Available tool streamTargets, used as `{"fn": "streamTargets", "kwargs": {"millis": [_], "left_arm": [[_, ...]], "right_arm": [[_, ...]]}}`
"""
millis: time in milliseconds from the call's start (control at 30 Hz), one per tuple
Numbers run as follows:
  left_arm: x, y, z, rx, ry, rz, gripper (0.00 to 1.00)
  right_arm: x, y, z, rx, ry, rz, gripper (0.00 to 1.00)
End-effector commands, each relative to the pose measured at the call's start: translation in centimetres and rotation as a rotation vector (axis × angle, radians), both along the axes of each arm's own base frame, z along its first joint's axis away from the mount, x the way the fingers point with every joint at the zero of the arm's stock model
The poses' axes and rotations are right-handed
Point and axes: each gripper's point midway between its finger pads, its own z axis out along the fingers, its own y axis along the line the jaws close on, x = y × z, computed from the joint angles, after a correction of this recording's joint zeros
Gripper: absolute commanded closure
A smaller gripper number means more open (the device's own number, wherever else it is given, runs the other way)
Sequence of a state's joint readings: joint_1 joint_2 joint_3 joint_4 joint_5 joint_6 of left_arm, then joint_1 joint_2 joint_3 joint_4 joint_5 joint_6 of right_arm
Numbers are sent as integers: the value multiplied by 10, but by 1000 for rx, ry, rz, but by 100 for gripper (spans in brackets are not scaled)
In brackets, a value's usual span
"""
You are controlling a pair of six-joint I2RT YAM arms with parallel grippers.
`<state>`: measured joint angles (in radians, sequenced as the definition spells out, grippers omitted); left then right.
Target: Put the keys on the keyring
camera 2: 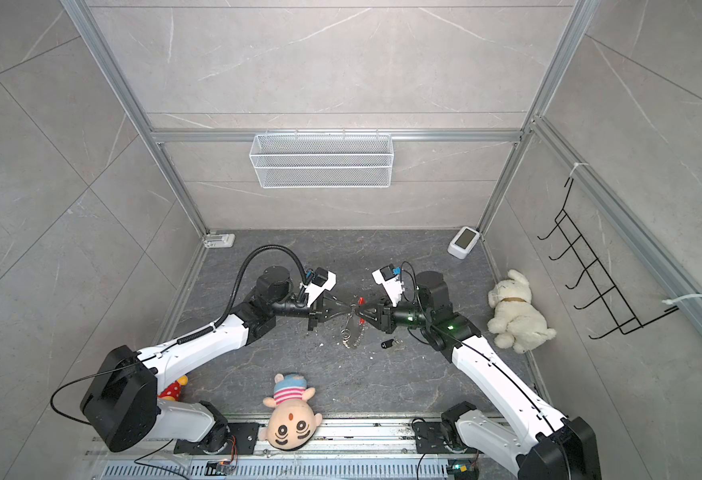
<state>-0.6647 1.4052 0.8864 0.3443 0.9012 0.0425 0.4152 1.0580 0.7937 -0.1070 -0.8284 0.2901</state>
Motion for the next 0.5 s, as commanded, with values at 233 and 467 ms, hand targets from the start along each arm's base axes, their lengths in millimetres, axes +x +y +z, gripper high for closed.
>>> {"fn": "streamTargets", "kwargs": {"millis": [233,467], "left_arm": [[-1,-5,28,-76,-36,-59,100],[1,-8,24,-70,-16,-67,100]], "right_arm": [[0,15,22,28,-76,51,93],[-5,17,28,29,-98,54,100]]}}
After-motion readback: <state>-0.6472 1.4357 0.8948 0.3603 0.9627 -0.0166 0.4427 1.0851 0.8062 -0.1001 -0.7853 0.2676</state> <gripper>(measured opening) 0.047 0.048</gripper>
